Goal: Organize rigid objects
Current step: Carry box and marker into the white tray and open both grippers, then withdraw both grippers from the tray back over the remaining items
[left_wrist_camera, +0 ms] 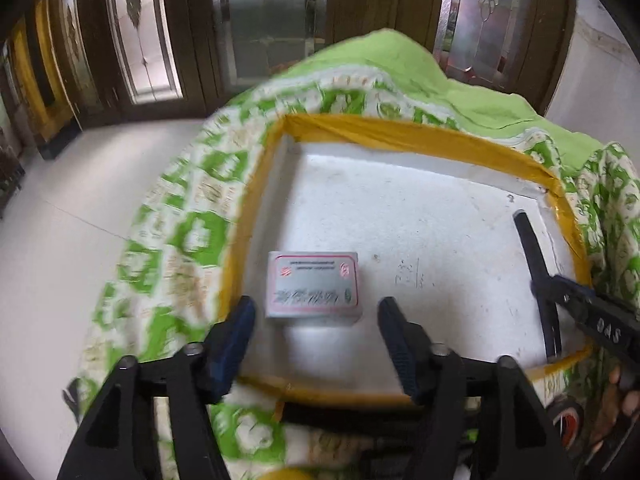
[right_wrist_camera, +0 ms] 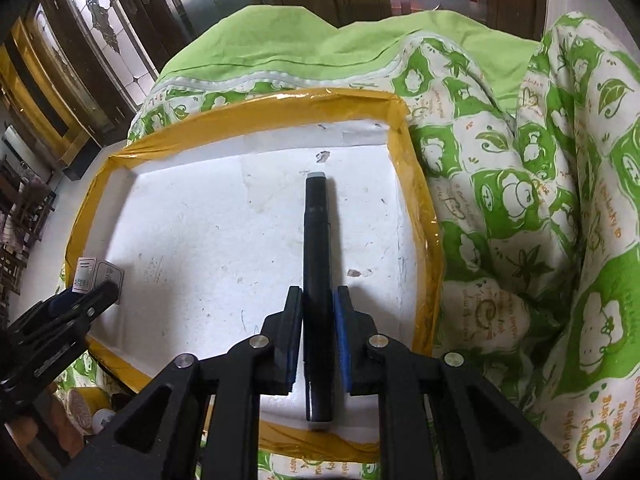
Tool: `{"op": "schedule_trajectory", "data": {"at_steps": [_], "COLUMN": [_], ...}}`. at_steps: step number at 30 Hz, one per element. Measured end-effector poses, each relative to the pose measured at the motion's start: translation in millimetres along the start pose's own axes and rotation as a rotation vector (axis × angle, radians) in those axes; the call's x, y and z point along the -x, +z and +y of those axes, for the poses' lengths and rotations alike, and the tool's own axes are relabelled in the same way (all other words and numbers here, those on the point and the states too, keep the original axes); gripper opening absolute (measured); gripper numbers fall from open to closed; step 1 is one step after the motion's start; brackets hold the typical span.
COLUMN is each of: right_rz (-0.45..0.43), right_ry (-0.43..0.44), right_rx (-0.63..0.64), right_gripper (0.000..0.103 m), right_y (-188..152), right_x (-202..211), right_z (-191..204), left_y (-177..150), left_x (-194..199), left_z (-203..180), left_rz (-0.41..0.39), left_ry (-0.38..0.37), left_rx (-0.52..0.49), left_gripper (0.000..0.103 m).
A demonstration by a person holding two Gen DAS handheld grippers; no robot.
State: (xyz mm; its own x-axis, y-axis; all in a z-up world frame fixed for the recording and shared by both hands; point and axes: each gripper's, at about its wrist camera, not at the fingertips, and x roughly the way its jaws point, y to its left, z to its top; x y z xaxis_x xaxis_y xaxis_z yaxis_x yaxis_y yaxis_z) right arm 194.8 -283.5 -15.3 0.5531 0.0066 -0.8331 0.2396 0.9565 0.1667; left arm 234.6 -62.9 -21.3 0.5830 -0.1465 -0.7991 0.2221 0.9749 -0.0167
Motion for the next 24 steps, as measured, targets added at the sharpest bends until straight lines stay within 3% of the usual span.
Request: {"op": "schedule_trajectory", "data": {"at_steps": [2,5,8,12,15,21,24], "right_rz": [-0.043,-0.101,-0.173,-0.226,-0.192,-0.021,-0.004], "right_ry": [0.016,0.056,0.089,0.109,0.136,0.249,0.272], "right_rx": [-0.015,-0.046,-0.053,-0.044,-0.044,-0.114,-0.109], "right_gripper": [0.043,0.046,0.058,0.069,0.07,0.074,0.075], "right_y": [-1,-2,-6,-18,-34,-80,-101], "right_x": [9,28,53,77,81,83,95], "right_z": [-3,-5,-5,2,7,6,9], "left_y": [-10,-36,-67,-111,-120,-138,-141], "left_x": [24,65,91,103,108,110,112], "left_z": [3,12,23,31,23,-5,-11], "left_rz": [-0.042,-0.103,-0.13,-0.083,-0.064,-0.025,-0.017], "left_ry": [-0.001,-0.003,-0.018,-0.028,-0.064,-0.083,-0.091], "left_rx": [0.002,0.03,0.081,0.149,0.163,0.074,0.067], "left_gripper": [0.077,0.087,0.093,0.095,0.095,0.095,0.095]}}
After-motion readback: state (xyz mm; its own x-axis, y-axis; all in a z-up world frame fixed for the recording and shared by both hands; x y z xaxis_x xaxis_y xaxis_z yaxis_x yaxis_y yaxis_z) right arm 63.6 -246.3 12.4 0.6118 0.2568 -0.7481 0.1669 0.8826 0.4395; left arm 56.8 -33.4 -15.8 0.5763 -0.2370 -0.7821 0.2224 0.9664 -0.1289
